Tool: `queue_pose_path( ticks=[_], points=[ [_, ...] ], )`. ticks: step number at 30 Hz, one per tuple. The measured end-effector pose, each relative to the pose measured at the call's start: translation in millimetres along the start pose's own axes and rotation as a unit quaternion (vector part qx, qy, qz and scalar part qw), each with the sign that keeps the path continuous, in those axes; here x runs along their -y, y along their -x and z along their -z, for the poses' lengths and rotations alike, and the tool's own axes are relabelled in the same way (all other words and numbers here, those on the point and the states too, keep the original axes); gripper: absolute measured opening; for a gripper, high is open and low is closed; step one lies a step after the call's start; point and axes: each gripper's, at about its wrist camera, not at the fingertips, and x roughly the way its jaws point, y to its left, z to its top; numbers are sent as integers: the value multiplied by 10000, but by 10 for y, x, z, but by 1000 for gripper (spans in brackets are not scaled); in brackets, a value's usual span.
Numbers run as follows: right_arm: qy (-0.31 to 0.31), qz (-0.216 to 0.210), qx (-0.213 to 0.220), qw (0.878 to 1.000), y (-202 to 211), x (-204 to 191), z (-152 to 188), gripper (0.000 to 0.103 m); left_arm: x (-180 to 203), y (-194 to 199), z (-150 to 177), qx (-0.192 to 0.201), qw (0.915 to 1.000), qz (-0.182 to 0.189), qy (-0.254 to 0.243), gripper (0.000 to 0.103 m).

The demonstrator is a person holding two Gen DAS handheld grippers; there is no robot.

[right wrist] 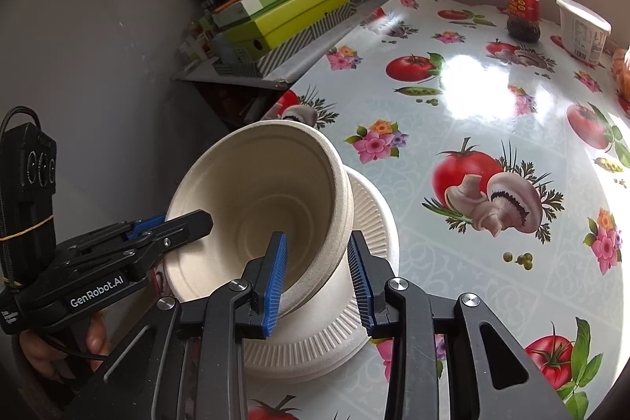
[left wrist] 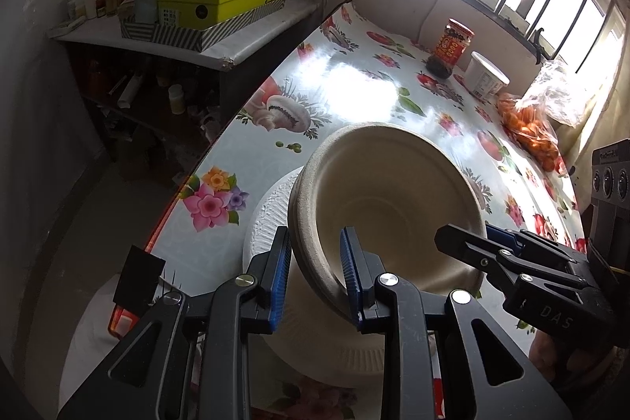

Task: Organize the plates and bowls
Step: 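Lower the bowl stack onto the white plates and open the left gripper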

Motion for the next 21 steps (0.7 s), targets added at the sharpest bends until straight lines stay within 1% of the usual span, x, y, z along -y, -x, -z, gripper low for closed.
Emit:
queue_pose_path(
  ticks=[3, 5, 7, 12, 21],
  points=[
    [31, 9, 18, 10000, 8, -8, -1, 32, -11, -4, 4, 0, 10000, -1, 12, 27],
    [46, 9, 22, 10000, 10, -14, -1, 34, -15, -6, 8, -8, 10000, -18, 20, 27],
    [59, 5, 43, 10000, 19, -20, 2, 41, -12, -6, 10, -7, 10000, -38, 15, 27],
    [88, 13, 116, 9999, 53, -28, 10, 48, 11, -6, 17, 3, 10000, -98, -6, 28],
    [47, 26, 170, 9998, 93, -5, 25, 49, 45, 15, 27, 27, 9999, -157, -44, 30]
  ],
)
